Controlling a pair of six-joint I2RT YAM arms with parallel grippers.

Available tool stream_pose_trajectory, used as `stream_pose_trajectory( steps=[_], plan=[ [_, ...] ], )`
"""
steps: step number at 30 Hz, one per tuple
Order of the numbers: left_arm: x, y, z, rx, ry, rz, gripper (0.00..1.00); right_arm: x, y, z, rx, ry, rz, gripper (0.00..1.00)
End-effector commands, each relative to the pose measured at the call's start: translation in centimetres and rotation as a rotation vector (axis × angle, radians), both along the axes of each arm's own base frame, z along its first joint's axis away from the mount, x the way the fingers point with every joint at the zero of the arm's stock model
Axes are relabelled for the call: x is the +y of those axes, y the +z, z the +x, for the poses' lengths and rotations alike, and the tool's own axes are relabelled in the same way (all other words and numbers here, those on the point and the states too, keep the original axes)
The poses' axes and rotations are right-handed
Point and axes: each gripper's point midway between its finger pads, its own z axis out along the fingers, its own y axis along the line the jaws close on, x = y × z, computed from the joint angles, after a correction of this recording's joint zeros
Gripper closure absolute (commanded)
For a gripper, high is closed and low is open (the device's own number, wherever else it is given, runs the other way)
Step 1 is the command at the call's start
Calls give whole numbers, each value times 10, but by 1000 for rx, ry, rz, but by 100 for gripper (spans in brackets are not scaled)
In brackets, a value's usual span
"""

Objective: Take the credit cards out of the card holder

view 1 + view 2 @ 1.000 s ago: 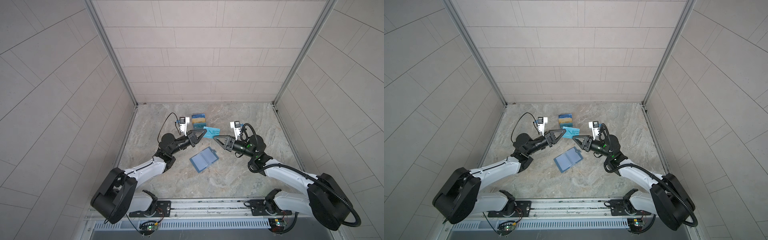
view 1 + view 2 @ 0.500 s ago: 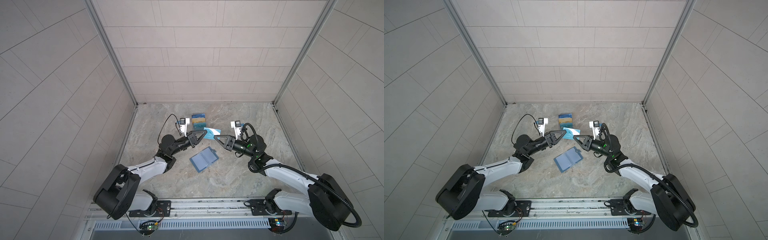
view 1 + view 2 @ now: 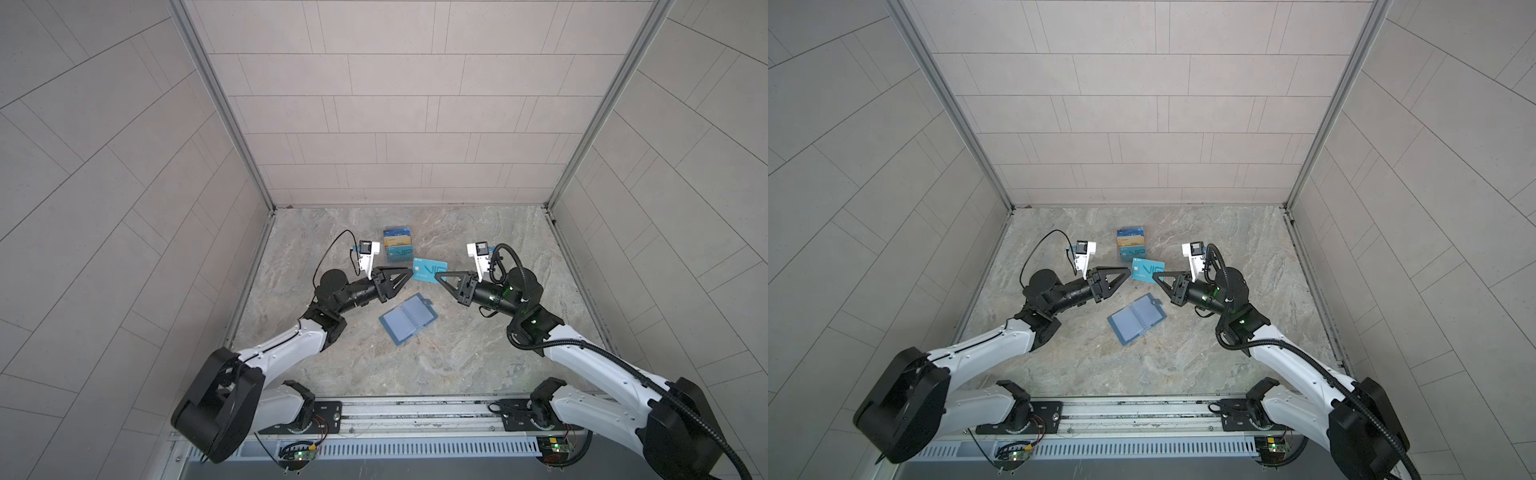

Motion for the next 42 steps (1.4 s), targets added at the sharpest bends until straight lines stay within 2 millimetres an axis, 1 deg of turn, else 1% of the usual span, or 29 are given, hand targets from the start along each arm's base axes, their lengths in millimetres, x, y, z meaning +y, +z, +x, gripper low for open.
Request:
stream_pose_trajectory(
  steps=[1,3,4,5,6,7,9,11,15,17,20,22,24,26,30,37,39,42],
  plan=[
    [9,-7,-7,-83,8,218,51,3,-7,-7,-17,55,-125,100],
    [15,-6,-14,-124,-5,327,47,9,-14,-17,-17,144,-198,100],
    [17,-5,-17,-137,-19,370,46,11,-16,-21,-18,185,-226,100],
    [25,-4,-15,-145,-14,413,47,14,-18,-26,-17,230,-259,100],
    [28,1,-19,-162,-38,437,47,15,-19,-29,-17,255,-291,100],
    [27,6,-25,-176,-70,449,47,15,-21,-31,-17,275,-316,100],
    [24,17,-40,-224,-161,470,46,19,-17,-43,-46,359,-347,100],
    [22,23,-52,-246,-238,480,46,22,-15,-52,-57,424,-375,100],
    [18,23,-69,-227,-363,486,46,30,-10,-71,-95,553,-401,100],
    [13,23,-75,-209,-418,452,47,33,-4,-77,-128,602,-391,100],
    [10,30,-86,-217,-480,394,52,37,4,-85,-164,691,-370,100],
    [11,37,-94,-250,-493,366,52,38,3,-87,-147,725,-382,100],
    [12,42,-98,-271,-491,358,51,39,1,-91,-123,776,-382,100],
    [14,41,-102,-266,-497,366,50,41,2,-96,-106,825,-359,100],
    [15,39,-107,-236,-521,368,52,45,1,-97,-111,850,-352,100],
    [17,30,-103,-195,-507,402,51,46,10,-101,-153,856,-352,100],
    [16,29,-103,-177,-517,397,52,46,11,-101,-160,853,-355,100],
    [14,26,-104,-161,-534,393,57,47,10,-99,-157,847,-362,100]
  ],
)
